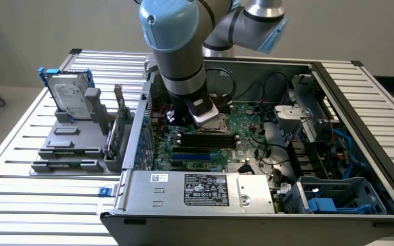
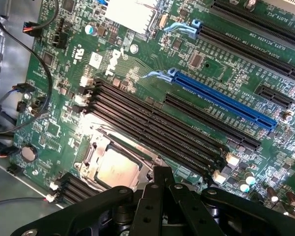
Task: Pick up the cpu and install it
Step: 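Install the first cpu locking lever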
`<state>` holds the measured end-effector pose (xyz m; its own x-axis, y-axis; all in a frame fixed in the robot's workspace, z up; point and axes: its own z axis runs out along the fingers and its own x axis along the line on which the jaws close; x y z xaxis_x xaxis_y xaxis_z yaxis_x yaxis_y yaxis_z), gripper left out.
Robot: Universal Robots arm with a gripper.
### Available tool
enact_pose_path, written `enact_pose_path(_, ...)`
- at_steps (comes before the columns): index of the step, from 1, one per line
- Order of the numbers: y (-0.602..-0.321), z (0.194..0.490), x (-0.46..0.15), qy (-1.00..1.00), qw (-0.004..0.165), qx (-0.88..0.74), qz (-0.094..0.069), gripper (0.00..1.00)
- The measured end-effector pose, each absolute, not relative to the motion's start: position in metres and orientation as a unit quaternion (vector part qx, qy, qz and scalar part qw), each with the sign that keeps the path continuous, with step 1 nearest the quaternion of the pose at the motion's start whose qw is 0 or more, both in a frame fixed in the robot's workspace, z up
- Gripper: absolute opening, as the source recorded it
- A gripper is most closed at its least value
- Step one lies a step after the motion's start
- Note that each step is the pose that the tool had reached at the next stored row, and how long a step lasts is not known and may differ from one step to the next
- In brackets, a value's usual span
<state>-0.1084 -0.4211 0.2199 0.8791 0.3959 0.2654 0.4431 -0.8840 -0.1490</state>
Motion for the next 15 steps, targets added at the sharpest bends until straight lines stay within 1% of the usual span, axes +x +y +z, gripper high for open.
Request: enact_pose_path(15, -0.413, 0.204, -0.113, -0.209, 0.102, -0.966, -0.114, 0.11)
